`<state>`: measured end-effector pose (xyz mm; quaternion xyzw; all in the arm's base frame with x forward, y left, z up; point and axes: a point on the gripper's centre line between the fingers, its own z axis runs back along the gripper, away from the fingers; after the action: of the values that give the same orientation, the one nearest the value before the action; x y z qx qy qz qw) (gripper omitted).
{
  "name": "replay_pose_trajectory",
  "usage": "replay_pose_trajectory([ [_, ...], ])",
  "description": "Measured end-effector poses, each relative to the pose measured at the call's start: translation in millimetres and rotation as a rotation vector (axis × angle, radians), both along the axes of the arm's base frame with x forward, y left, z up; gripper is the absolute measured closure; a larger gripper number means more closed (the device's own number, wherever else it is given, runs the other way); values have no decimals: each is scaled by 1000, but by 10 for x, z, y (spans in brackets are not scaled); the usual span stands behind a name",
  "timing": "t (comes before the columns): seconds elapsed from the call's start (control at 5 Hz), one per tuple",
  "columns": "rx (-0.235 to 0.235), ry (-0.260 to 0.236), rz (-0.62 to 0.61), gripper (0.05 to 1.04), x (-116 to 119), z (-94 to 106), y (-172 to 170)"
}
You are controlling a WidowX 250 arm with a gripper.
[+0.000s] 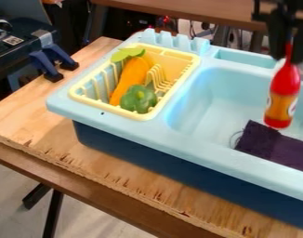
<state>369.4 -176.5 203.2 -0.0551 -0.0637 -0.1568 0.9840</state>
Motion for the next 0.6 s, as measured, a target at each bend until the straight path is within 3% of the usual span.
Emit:
replay_pose_trajectory([
  [0.6, 20, -20, -150, 751, 254, -197, -369],
])
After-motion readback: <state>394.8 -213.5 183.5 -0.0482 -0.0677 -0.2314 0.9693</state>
